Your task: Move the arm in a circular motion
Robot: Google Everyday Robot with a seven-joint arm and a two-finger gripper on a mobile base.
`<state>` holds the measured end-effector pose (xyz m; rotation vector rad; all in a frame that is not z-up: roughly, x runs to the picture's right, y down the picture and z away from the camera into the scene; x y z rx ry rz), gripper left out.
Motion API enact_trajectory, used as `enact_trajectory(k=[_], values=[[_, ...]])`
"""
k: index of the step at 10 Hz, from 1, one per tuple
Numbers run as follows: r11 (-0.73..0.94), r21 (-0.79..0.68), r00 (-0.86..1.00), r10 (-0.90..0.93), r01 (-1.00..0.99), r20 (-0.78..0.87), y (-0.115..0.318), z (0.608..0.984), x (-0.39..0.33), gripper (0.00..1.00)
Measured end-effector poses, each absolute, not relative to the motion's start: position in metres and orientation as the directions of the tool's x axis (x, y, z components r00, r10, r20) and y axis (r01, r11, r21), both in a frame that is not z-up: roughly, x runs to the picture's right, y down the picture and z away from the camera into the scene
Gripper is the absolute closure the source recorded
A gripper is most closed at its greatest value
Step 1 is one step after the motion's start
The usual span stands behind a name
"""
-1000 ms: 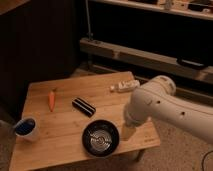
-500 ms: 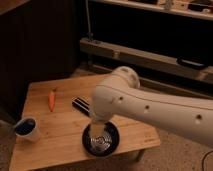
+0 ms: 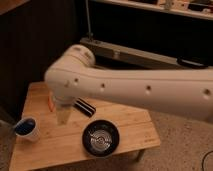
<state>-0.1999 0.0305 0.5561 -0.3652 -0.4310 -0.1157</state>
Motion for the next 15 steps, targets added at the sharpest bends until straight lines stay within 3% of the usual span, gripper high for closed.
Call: enact_trajectory(k=[4,7,15], values=[[0.936,-0.342,0.938,0.041,0.084,0.344,-0.022,0.617,-0.185,0.20],[0.921,-0.388,0.961,0.136,-0.033,0.241,-0.031,0.658,-0.132,0.20],[0.802,-0.465,0.915,0.402,-0.375,-0.045,0.049,0.687,0.067,0.20]])
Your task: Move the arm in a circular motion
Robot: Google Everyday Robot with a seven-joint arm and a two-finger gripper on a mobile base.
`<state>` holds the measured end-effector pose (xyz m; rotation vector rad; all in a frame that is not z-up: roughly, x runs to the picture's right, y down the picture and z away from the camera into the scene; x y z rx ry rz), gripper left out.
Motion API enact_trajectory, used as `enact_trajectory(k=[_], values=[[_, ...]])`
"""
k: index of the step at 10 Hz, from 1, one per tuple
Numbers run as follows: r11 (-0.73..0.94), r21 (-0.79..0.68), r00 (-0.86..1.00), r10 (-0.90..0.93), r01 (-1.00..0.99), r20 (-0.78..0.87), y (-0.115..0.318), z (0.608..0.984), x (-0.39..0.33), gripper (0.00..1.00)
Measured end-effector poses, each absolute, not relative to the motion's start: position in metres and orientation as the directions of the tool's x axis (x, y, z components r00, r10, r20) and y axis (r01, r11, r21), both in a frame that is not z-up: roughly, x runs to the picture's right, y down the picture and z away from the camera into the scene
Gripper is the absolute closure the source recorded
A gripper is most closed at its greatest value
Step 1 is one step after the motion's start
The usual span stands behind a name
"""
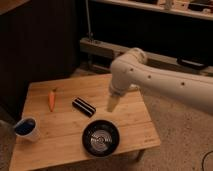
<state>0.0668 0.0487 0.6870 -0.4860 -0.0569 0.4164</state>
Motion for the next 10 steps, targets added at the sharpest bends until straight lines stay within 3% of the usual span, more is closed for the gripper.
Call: enact_trajectory(k=[5,10], values=[[0.794,-0.448,0.903,0.423,-0.411,-0.079,0.110,0.654,0.136,0.20],[0.878,-0.420,0.960,0.275,-0.232,0.046,0.117,0.615,0.074,0.20]])
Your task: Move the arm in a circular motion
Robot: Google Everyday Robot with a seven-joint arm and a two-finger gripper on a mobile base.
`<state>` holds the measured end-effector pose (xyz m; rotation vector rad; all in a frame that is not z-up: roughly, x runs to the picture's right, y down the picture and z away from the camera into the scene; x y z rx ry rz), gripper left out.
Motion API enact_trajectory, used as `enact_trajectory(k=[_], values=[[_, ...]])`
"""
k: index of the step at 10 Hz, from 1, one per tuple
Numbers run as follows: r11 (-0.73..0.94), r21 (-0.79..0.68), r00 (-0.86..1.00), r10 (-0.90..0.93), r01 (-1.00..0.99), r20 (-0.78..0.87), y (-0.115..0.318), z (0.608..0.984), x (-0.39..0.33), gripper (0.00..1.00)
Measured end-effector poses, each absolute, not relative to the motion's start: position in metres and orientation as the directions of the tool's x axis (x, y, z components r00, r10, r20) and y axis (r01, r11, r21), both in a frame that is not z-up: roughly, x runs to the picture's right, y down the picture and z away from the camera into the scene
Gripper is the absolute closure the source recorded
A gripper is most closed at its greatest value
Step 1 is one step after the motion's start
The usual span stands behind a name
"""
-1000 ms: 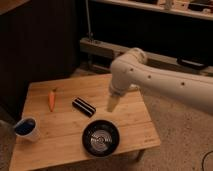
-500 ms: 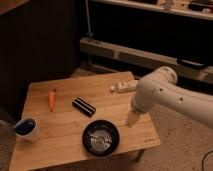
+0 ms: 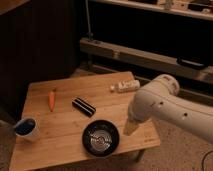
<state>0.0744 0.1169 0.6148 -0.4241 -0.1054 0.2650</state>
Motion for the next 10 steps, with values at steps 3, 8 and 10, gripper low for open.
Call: enact_trajectory(k=[3,8,10], values=[[0.911,-0.399,0.972,0.179,-0.104,0.154,0.110,0.595,-0.011,0.20],[0.940,-0.315,0.930,-0.006,0.130,0.366,0.083,0.558,-0.160,0.20],[0.945,-0.283,0.915,-0.040,0.165,0.402,0.061,0.561,-0.205,0.20]])
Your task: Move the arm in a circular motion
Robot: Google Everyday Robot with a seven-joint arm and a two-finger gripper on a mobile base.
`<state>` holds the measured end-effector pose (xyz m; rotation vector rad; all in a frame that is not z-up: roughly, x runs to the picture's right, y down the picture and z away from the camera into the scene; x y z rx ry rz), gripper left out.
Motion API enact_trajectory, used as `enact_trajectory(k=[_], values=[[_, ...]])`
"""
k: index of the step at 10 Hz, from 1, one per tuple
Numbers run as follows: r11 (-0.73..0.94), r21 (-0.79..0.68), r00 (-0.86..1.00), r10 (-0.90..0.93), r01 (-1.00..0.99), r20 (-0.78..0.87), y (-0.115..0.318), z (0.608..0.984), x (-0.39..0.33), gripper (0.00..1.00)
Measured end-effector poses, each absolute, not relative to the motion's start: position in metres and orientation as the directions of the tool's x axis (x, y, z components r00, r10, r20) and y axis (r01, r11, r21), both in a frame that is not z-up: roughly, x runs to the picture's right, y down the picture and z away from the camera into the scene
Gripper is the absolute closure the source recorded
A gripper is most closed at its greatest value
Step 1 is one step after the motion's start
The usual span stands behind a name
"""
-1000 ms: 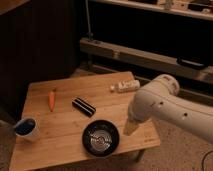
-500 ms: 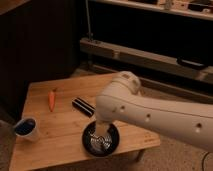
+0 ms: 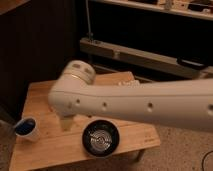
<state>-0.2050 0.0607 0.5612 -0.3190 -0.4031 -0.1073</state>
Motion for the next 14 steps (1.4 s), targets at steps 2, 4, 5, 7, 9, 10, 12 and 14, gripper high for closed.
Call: enact_trajectory(k=[2,4,5,7,9,10,12,14], values=[[0.949,-0.276,0.920,-0.032,0.150,0.391,0.039,0.576,-0.226,0.20],[0.951,-0.291,0.939,0.003,0.104,0.343,0.012,0.605,-0.222,0.20],[0.950,-0.300,0.947,0.020,0.082,0.321,0.003,0.618,-0.215,0.20],[0.945,-0.326,0.964,0.069,0.019,0.256,-0.018,0.650,-0.183,0.20],[0.932,-0.356,0.975,0.132,-0.060,0.181,-0.029,0.679,-0.135,0.20],[0.922,-0.374,0.976,0.163,-0.098,0.146,-0.027,0.688,-0.111,0.20],[0.897,-0.403,0.971,0.229,-0.184,0.066,-0.016,0.703,-0.051,0.20],[0.864,-0.429,0.957,0.290,-0.265,-0.008,0.002,0.712,-0.001,0.20]])
